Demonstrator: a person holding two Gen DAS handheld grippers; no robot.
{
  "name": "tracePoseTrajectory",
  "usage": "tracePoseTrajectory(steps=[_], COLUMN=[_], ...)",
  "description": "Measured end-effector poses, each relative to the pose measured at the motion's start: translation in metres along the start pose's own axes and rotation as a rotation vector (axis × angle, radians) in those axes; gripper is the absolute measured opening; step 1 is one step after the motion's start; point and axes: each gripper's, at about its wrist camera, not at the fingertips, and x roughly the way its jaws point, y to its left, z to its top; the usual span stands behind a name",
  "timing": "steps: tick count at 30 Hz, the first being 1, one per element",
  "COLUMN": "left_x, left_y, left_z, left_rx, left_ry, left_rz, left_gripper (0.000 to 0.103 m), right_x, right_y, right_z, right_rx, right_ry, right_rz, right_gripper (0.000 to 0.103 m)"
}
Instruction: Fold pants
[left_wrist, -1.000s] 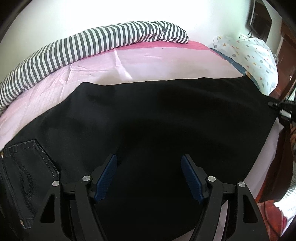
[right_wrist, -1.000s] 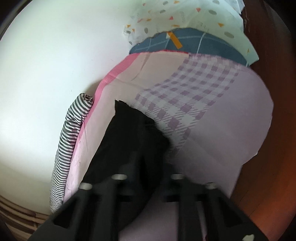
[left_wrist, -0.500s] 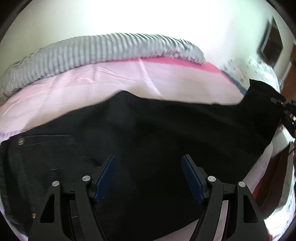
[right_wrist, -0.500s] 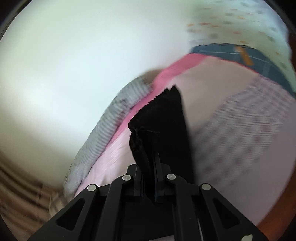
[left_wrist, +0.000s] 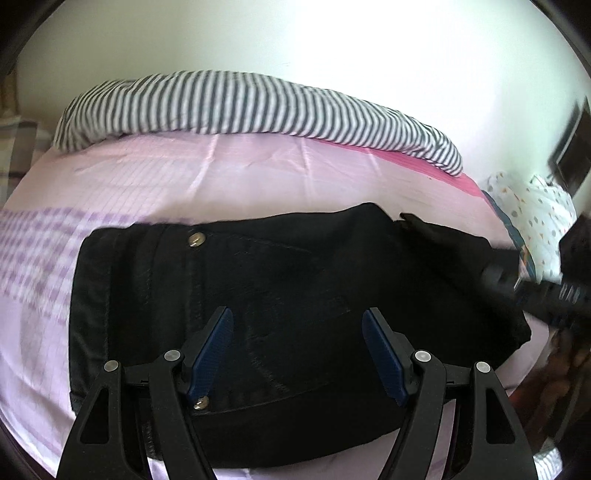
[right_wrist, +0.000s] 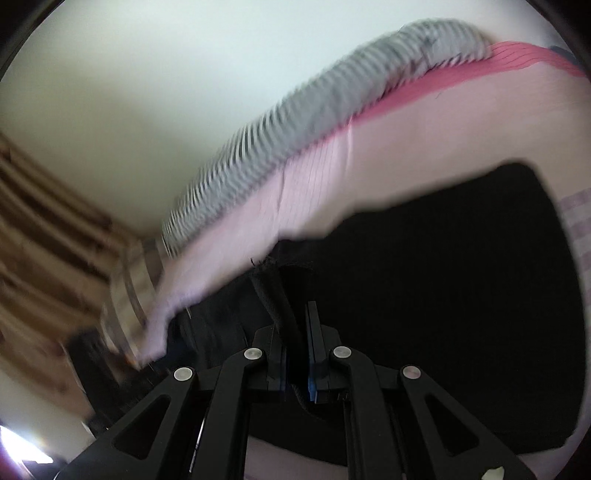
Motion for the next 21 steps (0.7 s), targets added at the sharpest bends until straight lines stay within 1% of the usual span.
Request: tracePoseTrajectory(steps=[3,5,7,9,12,14,17,19,20,21], left_x=[-0.002,-0.001,0.000,0.002,0.003,0.004,0.005,0.005,0.004,0.003], left_y=[0.007,0.009,0.009,0.007,0.003,-0.002,-0.011,-0.020,-0.025,-0.032], left_z=[-0.003,-0.002,-0.001,0.000,0.003,0.005,0.011,0.016,0.019,0.024], left_rx=[-0.021,-0.033,-0.039,-0.042,-0.040,-0.030,-0.018,0.003,0.013,0.023], left_ry=[0.001,-0.002,-0.002,-0.002,-0.005,-0.010,-0.012,-0.014,-0.019,-0.026], left_rz=[-0.004,-0.014,-0.017,-0.024,-0.036,-0.039,-0.055,-0.068,-0.075,-0.092], left_gripper=[0.073,0.073,0.073,0.073,0.073,0.073,0.073,0.073,0.073,0.073], right_x=[0.018,0.017,0.008,0.005,0.016,0.023,0.025,0.024,0.022,0.018], right_y=[0.002,0.005,0.009,0.008,0.004,0.003,0.010,0.016,0.020,0.024], right_z=[-0.017,-0.021,-0.020,-0.023,-0.037,-0.041,-0.043,-0.045,-0.045,-0.047], right_rx=[-0.007,-0.021,-0.014,-0.025,-0.052,-0.074,-0.100,-0.109,-0.120,-0.137], right_ry=[0.076,0.081,0.061,0.076,0.156,0.180,0.183,0.208,0.223,0.234], right_rz=[-0.019,-0.022,-0.008,0.005,-0.035,-0.067,-0.084,-0.072,-0.068,-0.071], right_gripper=[0.010,0.010,0.010,0.010,0.010,0.010,0.015,0.025,0.032,0.037])
